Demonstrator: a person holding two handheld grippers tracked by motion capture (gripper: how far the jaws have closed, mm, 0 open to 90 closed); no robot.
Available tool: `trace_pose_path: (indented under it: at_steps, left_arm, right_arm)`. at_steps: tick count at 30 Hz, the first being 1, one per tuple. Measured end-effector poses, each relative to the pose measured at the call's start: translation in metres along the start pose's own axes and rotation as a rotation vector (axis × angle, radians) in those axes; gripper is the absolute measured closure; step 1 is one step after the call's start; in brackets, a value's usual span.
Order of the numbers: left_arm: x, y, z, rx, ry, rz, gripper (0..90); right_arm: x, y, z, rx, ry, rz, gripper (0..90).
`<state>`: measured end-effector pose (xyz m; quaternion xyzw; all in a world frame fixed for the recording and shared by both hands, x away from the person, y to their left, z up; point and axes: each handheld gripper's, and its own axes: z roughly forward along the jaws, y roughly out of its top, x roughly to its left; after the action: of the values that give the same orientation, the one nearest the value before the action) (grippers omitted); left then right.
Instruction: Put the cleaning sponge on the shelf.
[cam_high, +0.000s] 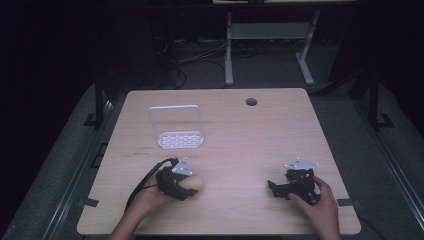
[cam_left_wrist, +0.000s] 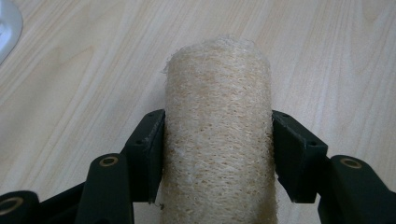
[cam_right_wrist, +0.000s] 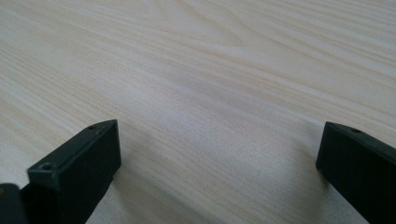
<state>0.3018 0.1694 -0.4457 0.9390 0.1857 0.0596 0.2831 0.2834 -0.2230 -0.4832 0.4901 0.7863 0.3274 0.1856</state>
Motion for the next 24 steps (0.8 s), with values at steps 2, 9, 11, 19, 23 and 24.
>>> trace_pose_path:
  at_steps: [2, 9, 11, 19, 23, 24]
  left_arm:
    - [0.0000, 0.0000, -0.0004, -0.001, 0.000, -0.001, 40.9]
    - [0.0011, 0.0000, -0.0032, -0.024, 0.000, -0.026, 41.1]
    - [0.0013, -0.0001, -0.0040, -0.023, 0.003, -0.028, 41.1]
    - [0.0060, -0.0030, -0.0079, -0.047, 0.019, -0.078, 41.2]
    - [0.0089, -0.0054, -0.0096, -0.059, 0.029, -0.100, 41.2]
    - [0.0089, -0.0054, -0.0096, -0.059, 0.029, -0.100, 41.2]
  right_arm:
    - [0.0000, 0.0000, 0.0000, 0.000, 0.000, 0.000, 0.0]
    - [0.0000, 0.0000, 0.0000, 0.000, 0.000, 0.000, 0.0]
    - [-0.0001, 0.0000, 0.0000, 0.000, 0.000, -0.001, 0.0]
    - [-0.0001, 0.0000, 0.0000, 0.000, 0.000, -0.001, 0.0]
    - [0.0000, 0.0000, 0.0000, 0.000, 0.000, 0.000, 0.0]
    - [0.0000, 0.0000, 0.0000, 0.000, 0.000, 0.000, 0.0]
